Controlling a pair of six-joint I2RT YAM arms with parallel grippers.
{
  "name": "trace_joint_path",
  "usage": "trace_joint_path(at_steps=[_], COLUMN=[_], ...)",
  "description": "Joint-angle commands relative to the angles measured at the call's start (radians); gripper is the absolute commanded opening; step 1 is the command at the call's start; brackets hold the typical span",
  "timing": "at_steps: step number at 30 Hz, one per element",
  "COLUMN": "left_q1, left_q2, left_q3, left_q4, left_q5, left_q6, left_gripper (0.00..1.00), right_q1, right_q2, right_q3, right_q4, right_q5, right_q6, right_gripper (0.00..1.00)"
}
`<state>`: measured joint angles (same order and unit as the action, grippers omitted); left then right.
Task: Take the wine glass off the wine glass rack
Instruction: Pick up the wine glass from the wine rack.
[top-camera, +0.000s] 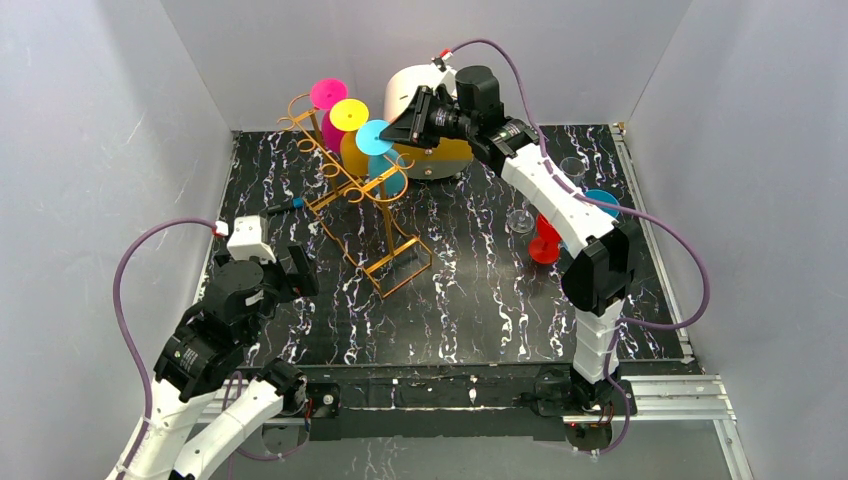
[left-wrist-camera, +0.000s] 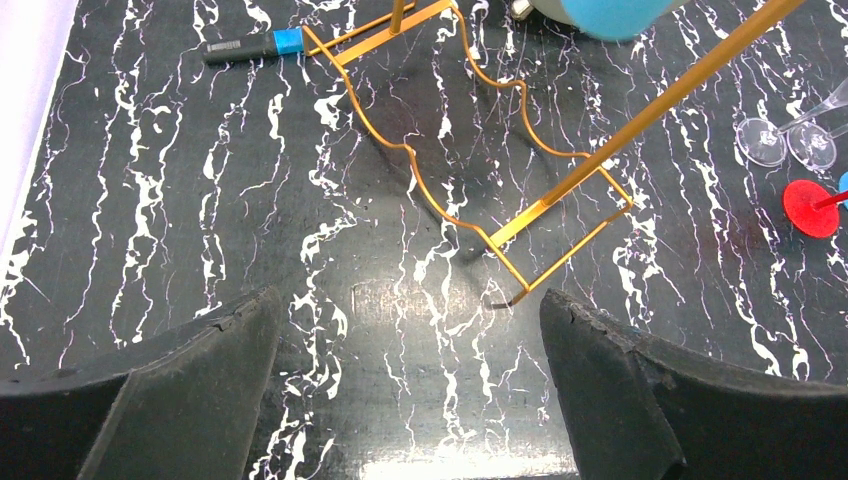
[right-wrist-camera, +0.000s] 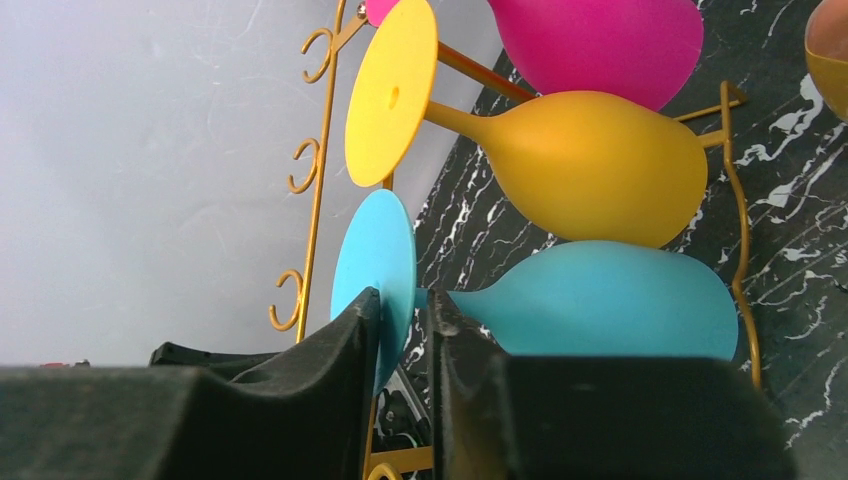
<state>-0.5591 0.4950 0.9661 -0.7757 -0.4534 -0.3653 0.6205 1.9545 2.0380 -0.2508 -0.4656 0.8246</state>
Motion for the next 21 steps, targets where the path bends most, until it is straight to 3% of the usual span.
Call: trace_joint_path(at_steps=[1, 15, 18, 21], left_q1=[0.000, -0.001, 0.000, 0.000], left_q2=[0.013, 0.033, 0.045, 0.056], left_q3=[0.031, 0.016, 0.011, 0.012], left_q4=[-0.022, -0.023, -0.027, -0.030], left_q5=[-0.050, -0.073, -0.084, -0.078], left_q6=[-0.022, -0.067, -0.091, -0.092], left_gripper=[0.98, 0.98, 0.98, 0.98], right_q1=[-0.015, -0.047, -0.049, -0.050], right_q2=[-0.042, -0.083, -0.084, -0.088], right_q3=[-0.011, -0.041, -0.043, -0.055], right_q4=[0.085, 0.169, 0.162, 0.157], right_q5=[-0.044, -0.054, -0.050, -0.045], right_q6=[0.038, 0.135, 0.138, 0.139], right_gripper=[0.19, 0.01, 0.02, 0.18])
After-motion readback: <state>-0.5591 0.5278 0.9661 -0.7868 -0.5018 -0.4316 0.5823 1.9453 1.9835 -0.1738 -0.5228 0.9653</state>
